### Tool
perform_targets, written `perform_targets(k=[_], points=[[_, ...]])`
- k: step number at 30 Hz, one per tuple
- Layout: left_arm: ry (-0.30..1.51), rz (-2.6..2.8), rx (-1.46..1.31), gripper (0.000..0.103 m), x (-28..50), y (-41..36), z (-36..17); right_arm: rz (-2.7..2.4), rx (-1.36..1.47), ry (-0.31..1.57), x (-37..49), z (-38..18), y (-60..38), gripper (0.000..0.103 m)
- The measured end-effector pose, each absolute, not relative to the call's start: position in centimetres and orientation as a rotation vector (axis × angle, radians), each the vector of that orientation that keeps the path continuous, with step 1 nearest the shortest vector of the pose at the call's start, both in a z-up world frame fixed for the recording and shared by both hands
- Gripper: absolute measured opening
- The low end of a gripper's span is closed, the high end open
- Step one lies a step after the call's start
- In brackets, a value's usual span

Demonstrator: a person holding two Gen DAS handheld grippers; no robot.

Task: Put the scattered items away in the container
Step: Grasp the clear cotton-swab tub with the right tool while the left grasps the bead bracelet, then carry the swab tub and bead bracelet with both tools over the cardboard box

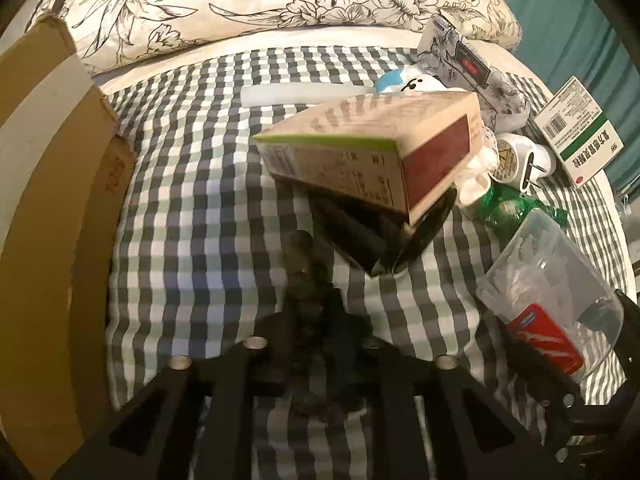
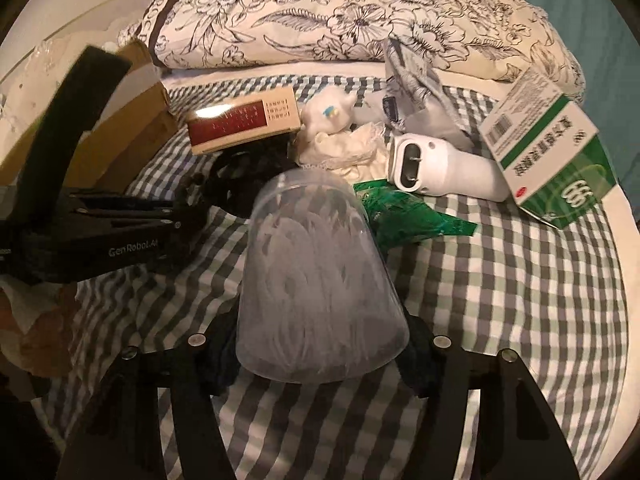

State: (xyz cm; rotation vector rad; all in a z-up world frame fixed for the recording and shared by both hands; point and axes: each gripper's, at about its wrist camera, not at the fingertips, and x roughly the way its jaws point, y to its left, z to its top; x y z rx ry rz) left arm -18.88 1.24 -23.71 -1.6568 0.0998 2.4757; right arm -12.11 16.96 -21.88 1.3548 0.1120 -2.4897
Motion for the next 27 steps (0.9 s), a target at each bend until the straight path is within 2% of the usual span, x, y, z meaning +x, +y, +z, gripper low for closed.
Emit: perform_targets(k=[27], points=[[0.019, 2.637, -1.395, 0.011, -12.5, -1.0, -13.1, -2.651, 1.153, 0.1, -6.0, -13.0, 17.4, 0.06]])
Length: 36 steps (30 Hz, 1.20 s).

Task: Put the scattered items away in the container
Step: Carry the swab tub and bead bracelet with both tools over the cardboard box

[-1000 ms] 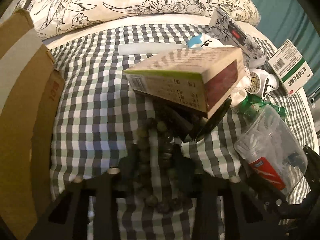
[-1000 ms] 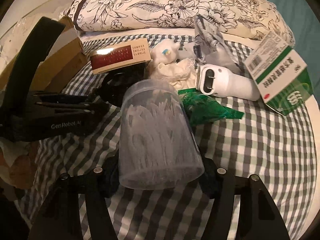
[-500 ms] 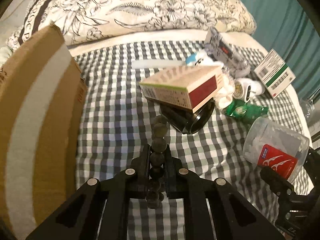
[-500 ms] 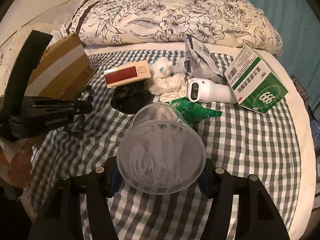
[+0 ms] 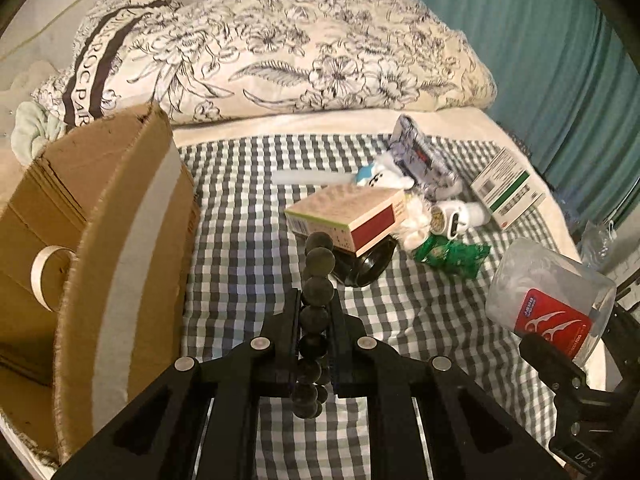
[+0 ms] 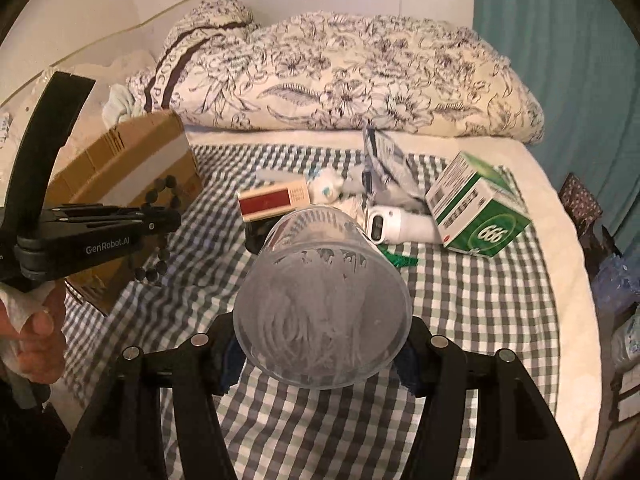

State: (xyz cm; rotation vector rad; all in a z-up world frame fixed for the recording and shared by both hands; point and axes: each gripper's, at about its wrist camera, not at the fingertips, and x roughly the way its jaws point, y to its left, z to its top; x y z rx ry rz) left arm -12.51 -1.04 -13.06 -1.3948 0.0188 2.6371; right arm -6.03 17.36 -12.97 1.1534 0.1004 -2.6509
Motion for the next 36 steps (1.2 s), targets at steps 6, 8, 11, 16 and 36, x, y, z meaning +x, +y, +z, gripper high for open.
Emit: perform_targets(k=[6, 8, 11, 16, 36], points=[[0.021, 2.665, -1.331, 0.011, -11.3, -1.1, -10.8, -2.692, 1.088, 0.092, -5.0, -10.8, 17.3, 0.06], [0.019, 2.683, -1.305, 0.011, -10.8, -1.2, -10.0, -2.693, 1.075, 0.083, -4.7, -10.2, 17.3, 0.06], [0.023, 2.711, -1.276, 0.011, -10.2, -1.4, -8.8, -2.713, 1.047, 0.078, -4.3, -9.2, 17.2, 0.06], [0.025, 2.744, -1.215, 0.011, -9.0, -1.7, -6.8, -2.735, 0.982, 0.069, -3.2, -7.3, 17.0, 0.06], [0.019, 2.901, -1.027, 0.011, -4.3, -5.3, -0.3, -2.806, 0.692, 0.05, 1.4, 0.2, 14.5, 0.06]])
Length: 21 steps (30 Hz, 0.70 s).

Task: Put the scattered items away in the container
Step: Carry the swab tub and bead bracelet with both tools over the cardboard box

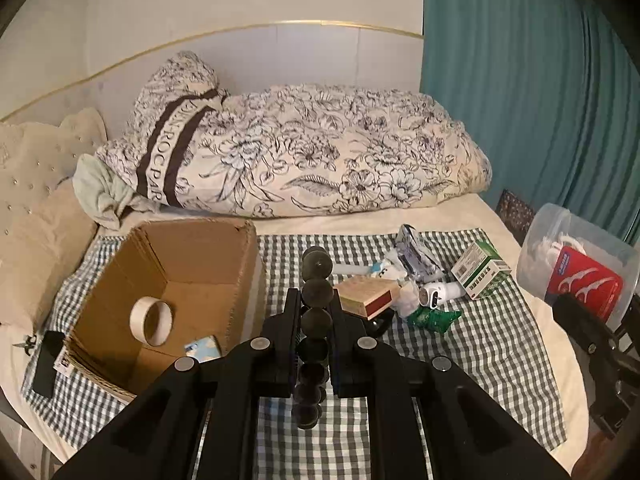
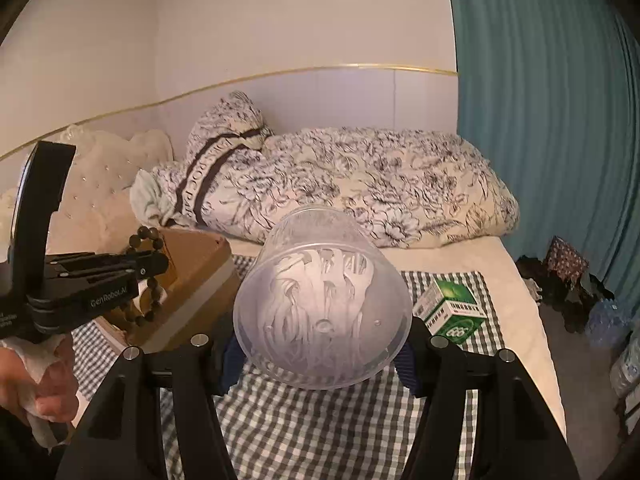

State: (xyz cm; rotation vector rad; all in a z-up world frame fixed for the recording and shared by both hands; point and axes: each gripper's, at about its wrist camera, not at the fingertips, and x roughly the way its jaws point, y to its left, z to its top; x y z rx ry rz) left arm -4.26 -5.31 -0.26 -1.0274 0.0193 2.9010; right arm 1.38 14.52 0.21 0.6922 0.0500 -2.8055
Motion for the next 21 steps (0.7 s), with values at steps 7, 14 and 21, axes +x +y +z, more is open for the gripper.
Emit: perform_targets(k=[7, 14, 21], points=[[0.009, 2.946, -1.002, 0.011, -3.6, -7.1, 0.8, -2.778, 0.653, 0.055, 1.6, 1.2, 12.6, 0.06], [-0.037, 2.985, -1.009, 0.011, -4.1, -10.1, 0.7, -2.745, 0.644, 0.069, 0.7, 1.4, 10.2, 0.06], [-0.112, 3.038, -1.014, 0.011, -4.5, -14.1, 0.7, -2.706, 0.634, 0.083, -0.3, 1.3, 7.2, 0.06]])
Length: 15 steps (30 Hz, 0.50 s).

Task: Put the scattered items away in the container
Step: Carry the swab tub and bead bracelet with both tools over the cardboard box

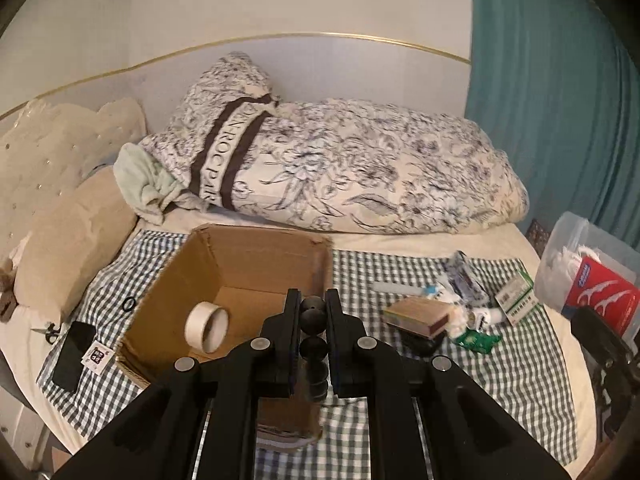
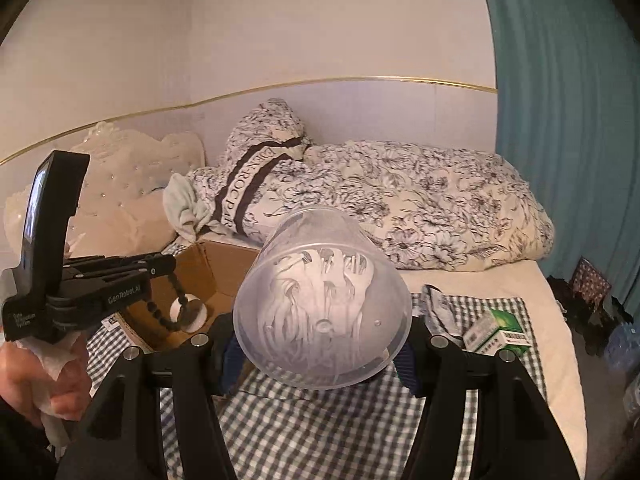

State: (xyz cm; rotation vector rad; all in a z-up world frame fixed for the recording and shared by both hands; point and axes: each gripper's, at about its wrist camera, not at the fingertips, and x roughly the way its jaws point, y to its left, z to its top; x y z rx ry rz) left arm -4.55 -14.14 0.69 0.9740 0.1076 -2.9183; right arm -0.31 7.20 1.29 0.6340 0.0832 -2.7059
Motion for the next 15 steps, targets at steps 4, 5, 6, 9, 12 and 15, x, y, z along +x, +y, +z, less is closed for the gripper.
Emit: perform_targets(k=[4, 5, 6, 9, 12, 15], points=[[0.122, -2.872, 0.961, 0.011, -4.8, -16.6, 0.2, -2.68, 0.631, 0.092, -0.9, 0.9, 5.0, 0.06], [0.123, -2.86, 0.958, 0.011, -4.8, -17.1, 0.0, -2.674, 0.631, 0.091, -1.1, 0.8, 4.6, 0.06], [0.124, -2.852, 0.959, 0.011, -4.9, -17.6, -0.1, -2.665, 0.631, 0.09, -1.3, 0.7, 4.0, 0.06], [0.131, -2.828, 0.957, 0.011, -5.0, -19.0, -0.6, -2.64, 0.635, 0.089, -1.8, 0.4, 2.5, 0.06], [0.144, -2.809, 0.962, 0.011, -5.2, -20.3, -1.1, -2.616, 0.638, 0.101, -2.3, 0.1, 0.9, 0.06], [0.147, -2.787, 0.958, 0.011, -5.2, -21.5, -1.6, -2.594, 0.64, 0.107, -2.5, -0.3, -0.5, 0.06]])
